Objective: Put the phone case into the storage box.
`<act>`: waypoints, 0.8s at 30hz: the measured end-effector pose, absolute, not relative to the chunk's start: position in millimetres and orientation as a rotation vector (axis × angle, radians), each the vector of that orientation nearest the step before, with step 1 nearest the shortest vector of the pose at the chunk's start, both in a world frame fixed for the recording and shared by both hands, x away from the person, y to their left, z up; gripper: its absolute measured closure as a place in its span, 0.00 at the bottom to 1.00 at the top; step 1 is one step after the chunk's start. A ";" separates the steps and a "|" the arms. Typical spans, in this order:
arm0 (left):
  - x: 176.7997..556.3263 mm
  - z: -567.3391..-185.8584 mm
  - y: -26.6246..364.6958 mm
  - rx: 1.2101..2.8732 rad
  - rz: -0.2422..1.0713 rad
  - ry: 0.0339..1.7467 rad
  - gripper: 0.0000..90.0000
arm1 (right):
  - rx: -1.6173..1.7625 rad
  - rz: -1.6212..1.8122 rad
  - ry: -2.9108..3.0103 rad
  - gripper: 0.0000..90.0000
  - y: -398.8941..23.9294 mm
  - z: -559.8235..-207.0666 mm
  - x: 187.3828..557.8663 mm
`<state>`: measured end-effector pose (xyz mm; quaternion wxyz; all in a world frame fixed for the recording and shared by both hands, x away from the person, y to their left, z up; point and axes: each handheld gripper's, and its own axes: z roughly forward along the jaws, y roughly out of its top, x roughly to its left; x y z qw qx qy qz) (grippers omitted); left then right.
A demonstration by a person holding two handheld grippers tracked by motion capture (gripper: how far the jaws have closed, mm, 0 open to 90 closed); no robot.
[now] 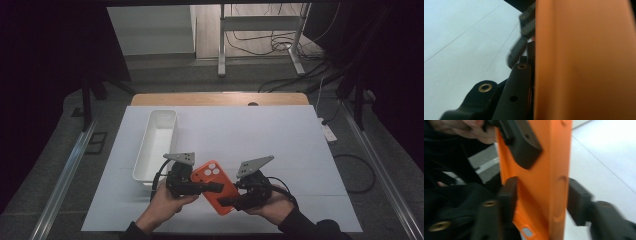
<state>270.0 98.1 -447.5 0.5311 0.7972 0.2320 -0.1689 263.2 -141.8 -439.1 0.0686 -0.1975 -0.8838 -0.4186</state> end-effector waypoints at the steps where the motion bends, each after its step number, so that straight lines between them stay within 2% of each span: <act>1: 270.0 -447.6 97.9 1.908 -0.399 0.553 0.96 | -0.597 -1.263 -2.637 0.71 -142.3 -438.5 263.3; 4: 271.2 -447.9 98.8 1.894 -0.422 0.532 0.94 | -0.590 -1.257 -2.560 0.83 -144.6 -438.5 266.7; 7: 271.9 -447.3 98.9 1.877 -0.435 0.524 0.88 | -0.560 -1.260 -2.515 0.93 -146.8 -437.5 268.3; 11: 271.8 -445.2 98.6 1.860 -0.432 0.520 0.85 | -0.560 -1.263 -2.511 0.93 -147.2 -435.2 267.5; 13: 271.6 -443.7 98.4 1.864 -0.407 0.534 0.80 | -0.560 -1.274 -2.529 0.94 -147.3 -433.5 266.5; 17: 270.3 -436.5 100.2 1.919 -0.316 0.568 0.62 | -0.574 -1.292 -2.558 0.94 -147.6 -431.2 264.8; 18: 269.5 -433.4 100.5 1.932 -0.286 0.575 0.62 | -0.577 -1.300 -2.573 0.94 -147.9 -430.9 264.9; 22: 266.6 -424.4 101.7 1.983 -0.182 0.607 0.42 | -0.601 -1.324 -2.618 0.94 -150.3 -429.7 265.6; 24: 266.0 -422.4 102.1 2.014 -0.133 0.621 0.37 | -0.611 -1.336 -2.630 0.94 -151.4 -429.1 265.8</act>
